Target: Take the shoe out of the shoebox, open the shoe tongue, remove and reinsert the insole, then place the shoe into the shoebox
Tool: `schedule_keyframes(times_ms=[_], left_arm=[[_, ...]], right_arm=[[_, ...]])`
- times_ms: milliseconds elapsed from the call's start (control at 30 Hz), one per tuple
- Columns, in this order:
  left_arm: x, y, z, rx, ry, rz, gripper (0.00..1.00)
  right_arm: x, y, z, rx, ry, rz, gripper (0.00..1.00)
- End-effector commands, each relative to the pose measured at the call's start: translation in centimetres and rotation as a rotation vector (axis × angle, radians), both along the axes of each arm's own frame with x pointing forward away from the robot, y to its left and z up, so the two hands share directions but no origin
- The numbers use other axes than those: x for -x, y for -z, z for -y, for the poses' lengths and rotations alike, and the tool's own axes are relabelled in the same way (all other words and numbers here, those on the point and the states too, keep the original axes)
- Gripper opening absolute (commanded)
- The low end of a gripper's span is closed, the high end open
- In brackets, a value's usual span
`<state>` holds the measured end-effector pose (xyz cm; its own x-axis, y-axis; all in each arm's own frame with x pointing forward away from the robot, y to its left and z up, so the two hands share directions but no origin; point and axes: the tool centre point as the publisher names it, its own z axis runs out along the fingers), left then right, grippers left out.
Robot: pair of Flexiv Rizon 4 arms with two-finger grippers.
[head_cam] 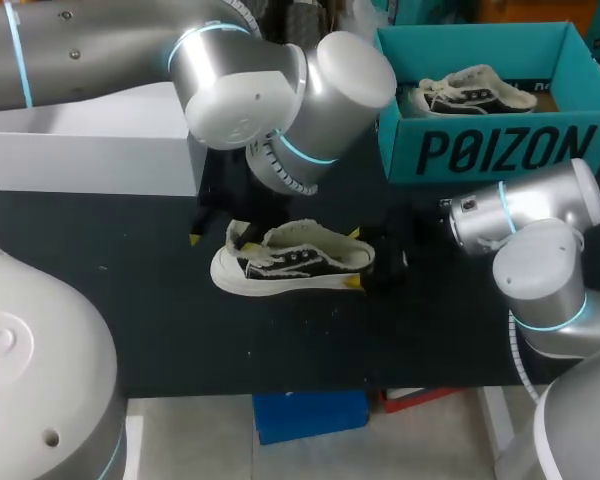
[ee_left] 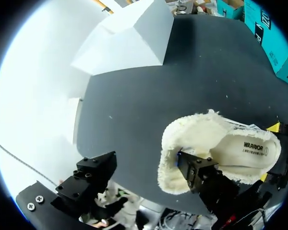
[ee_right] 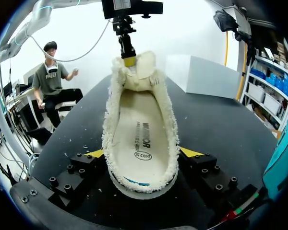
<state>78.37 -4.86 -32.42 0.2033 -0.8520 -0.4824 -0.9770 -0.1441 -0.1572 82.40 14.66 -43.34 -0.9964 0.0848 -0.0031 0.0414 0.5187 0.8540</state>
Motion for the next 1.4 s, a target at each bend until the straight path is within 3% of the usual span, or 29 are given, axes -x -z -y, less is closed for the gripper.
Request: schedule_keyframes(times_ms=[33,567,900,1067,1267,1300,1333,1400], left_arm=[[0.3,0.2,-1.3,0.022,-0.005,0.007,1.0],[1.1,3.3,-3.9,0.038,-0.057,-0.034,1.0],[1.3,4.8,-4.1,0.051,-0.064,-0.058,1.0],[1.4,4.3,-3.9,0.052,-0.046,-0.054,1.0],[1.9,1.8,-3.3,0.086,0.058,-0.016,0.98],[2.1,1.1,-3.1,0.126,0.115,-0.014,0.85],[2.2,0.6,-3.0,0.132,0.141,-0.011,0.59],[2.4,-0.5,-2.5,0.205,0.262,-0.001,0.34]], right_arm=[[-0.1,0.3,0.2,0.001,0.002,-0.001,0.0],[-0.1,0.3,0.2,0.001,0.002,-0.001,0.0],[-0.1,0.3,0.2,0.001,0.002,-0.001,0.0],[-0.1,0.3,0.2,0.001,0.002,-0.001,0.0],[-0.1,0.3,0.2,0.001,0.002,-0.001,0.0],[-0.1,0.3,0.2,0.001,0.002,-0.001,0.0],[-0.1,0.3,0.2,0.001,0.002,-0.001,0.0],[-0.1,0.3,0.2,0.001,0.002,-0.001,0.0]])
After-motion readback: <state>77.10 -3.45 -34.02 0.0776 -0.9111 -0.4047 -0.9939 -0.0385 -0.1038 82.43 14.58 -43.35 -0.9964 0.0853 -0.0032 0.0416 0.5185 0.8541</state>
